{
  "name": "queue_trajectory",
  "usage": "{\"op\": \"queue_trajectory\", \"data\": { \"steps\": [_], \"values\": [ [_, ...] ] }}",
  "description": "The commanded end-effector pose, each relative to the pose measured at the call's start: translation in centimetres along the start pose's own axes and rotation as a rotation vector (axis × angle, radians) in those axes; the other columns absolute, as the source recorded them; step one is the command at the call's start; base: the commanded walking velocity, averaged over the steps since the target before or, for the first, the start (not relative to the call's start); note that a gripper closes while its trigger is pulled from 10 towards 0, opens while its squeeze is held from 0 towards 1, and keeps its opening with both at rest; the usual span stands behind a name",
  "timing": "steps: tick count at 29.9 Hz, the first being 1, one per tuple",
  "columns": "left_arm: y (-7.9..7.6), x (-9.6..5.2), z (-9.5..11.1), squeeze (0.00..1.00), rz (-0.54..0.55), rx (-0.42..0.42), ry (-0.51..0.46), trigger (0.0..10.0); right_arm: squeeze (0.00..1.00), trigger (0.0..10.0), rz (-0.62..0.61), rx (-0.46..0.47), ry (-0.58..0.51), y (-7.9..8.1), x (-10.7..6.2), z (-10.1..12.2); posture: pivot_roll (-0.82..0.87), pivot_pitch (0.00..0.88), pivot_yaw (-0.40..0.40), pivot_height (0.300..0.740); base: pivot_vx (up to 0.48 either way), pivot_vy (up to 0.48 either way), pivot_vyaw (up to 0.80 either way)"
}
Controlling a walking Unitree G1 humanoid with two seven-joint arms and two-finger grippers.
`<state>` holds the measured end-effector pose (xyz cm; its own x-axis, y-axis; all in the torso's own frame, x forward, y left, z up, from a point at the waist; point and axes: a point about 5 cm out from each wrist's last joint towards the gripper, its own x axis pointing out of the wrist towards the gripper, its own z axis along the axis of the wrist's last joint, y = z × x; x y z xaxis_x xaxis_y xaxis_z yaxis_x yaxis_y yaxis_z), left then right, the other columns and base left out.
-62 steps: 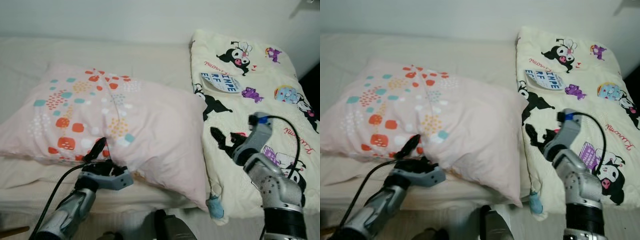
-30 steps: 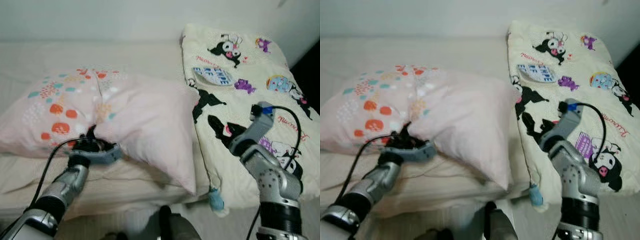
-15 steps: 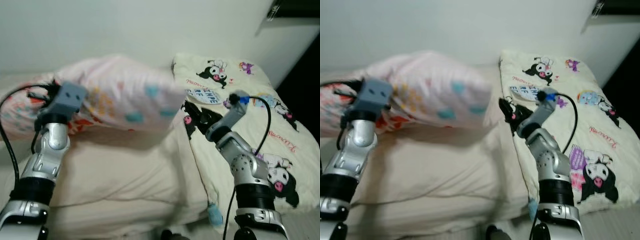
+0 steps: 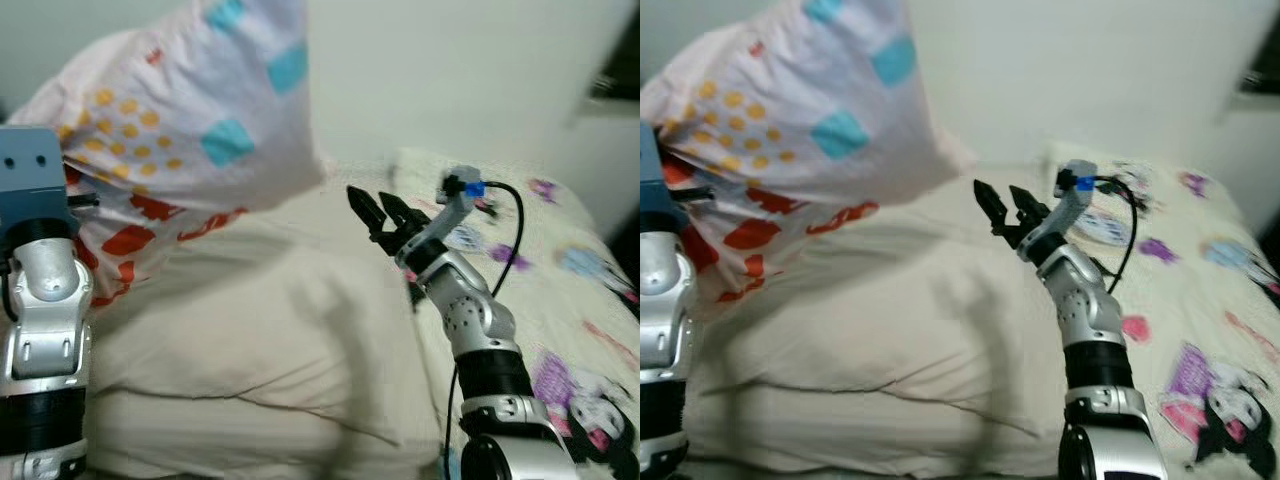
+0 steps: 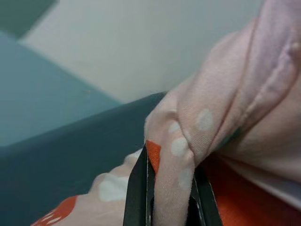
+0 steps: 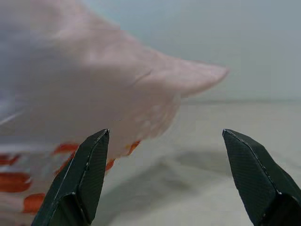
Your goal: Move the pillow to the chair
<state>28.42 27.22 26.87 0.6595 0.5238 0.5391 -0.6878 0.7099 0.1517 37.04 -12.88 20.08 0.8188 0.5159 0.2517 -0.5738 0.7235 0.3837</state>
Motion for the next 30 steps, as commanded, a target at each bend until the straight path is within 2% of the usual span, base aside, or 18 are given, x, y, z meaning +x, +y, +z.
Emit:
{"op": "queue_trajectory", "data": {
  "steps": [1,2,4,5,6,7,8,9,12,16,19,20,22,23,24,30],
  "values": [
    [-0.6,-1.7,-0.3,0.0,-0.043,0.006,0.016,10.0,0.0,10.0,0.024,-0.01,0.061,-0.1,-0.2,-1.5,0.02,0.0,-0.066,0.735,0.0,0.0,0.74],
    [-0.6,-1.7,-0.3,0.0,-0.043,0.006,0.016,10.0,0.0,10.0,0.024,-0.01,0.061,-0.1,-0.2,-1.5,0.02,0.0,-0.066,0.735,0.0,0.0,0.74],
    [-1.5,-3.7,-1.5,0.0,-0.105,0.041,0.064,10.0,0.0,10.0,0.037,-0.016,0.117,-0.3,-0.8,-2.9,0.03,0.0,-0.071,0.735,0.0,0.0,0.74],
    [-1.5,-3.7,-1.5,0.0,-0.105,0.041,0.064,10.0,0.0,10.0,0.037,-0.016,0.117,-0.3,-0.8,-2.9,0.03,0.0,-0.071,0.735,0.0,0.0,0.74],
    [-1.8,-4.9,-2.0,0.0,-0.137,0.053,0.092,10.0,0.0,10.0,0.051,-0.015,0.141,-0.2,-1.4,-3.6,0.03,0.0,-0.077,0.735,0.0,0.0,0.74],
    [-1.8,-4.9,-2.0,0.0,-0.137,0.053,0.092,10.0,0.0,10.0,0.051,-0.015,0.141,-0.2,-1.4,-3.6,0.03,0.0,-0.077,0.735,0.0,0.0,0.74],
    [-1.9,-6.0,-2.5,0.0,-0.159,0.067,0.116,10.0,0.0,10.0,0.069,-0.018,0.16,0.0,-2.0,-4.3,0.02,0.0,-0.077,0.735,0.0,0.0,0.74],
    [-1.9,-6.0,-2.5,0.0,-0.159,0.067,0.116,10.0,0.0,10.0,0.069,-0.018,0.16,0.0,-2.0,-4.3,0.02,0.0,-0.077,0.735,0.0,0.0,0.74],
    [-1.6,-8.3,-3.7,0.0,-0.197,0.109,0.173,10.0,0.0,10.0,0.122,-0.01,0.188,1.1,-3.7,-5.6,0.01,0.0,-0.075,0.735,0.0,0.0,0.74],
    [-1.5,-9.2,-3.9,0.0,-0.214,0.12,0.201,10.0,0.0,10.0,0.147,-0.016,0.192,1.7,-4.3,-6.0,0.01,0.0,-0.077,0.735,0.0,0.0,0.74],
    [-2.1,-10.9,-4.1,0.0,-0.268,0.108,0.227,10.0,0.0,10.0,0.161,-0.093,0.216,2.3,-5.4,-6.6,0.0,0.0,-0.078,0.735,0.0,0.0,0.74],
    [-2.1,-10.9,-4.1,0.0,-0.268,0.108,0.227,10.0,0.0,10.0,0.161,-0.093,0.216,2.3,-5.4,-6.6,0.0,0.0,-0.078,0.735,0.0,0.0,0.74],
    [-2.7,-12.0,-4.1,0.0,-0.306,0.068,0.251,10.0,0.0,10.0,0.136,-0.128,0.214,2.1,-6.0,-6.5,0.0,0.0,-0.079,0.735,0.0,0.0,0.74],
    [-2.7,-12.0,-4.1,0.0,-0.306,0.068,0.251,10.0,0.0,10.0,0.136,-0.128,0.214,2.1,-6.0,-6.5,0.0,0.0,-0.079,0.735,0.0,0.0,0.74],
    [-3.3,-12.8,-4.0,0.0,-0.337,0.022,0.269,10.0,0.0,10.0,0.109,-0.161,0.215,1.8,-6.4,-6.4,-0.01,0.0,-0.077,0.735,0.0,0.0,0.74],
    [-3.9,-13.5,-3.8,0.0,-0.354,-0.028,0.292,10.0,0.0,10.0,0.093,-0.171,0.224,1.9,-7.0,-6.6,-0.02,0.0,-0.076,0.735,0.0,0.0,0.74]
  ]
}}
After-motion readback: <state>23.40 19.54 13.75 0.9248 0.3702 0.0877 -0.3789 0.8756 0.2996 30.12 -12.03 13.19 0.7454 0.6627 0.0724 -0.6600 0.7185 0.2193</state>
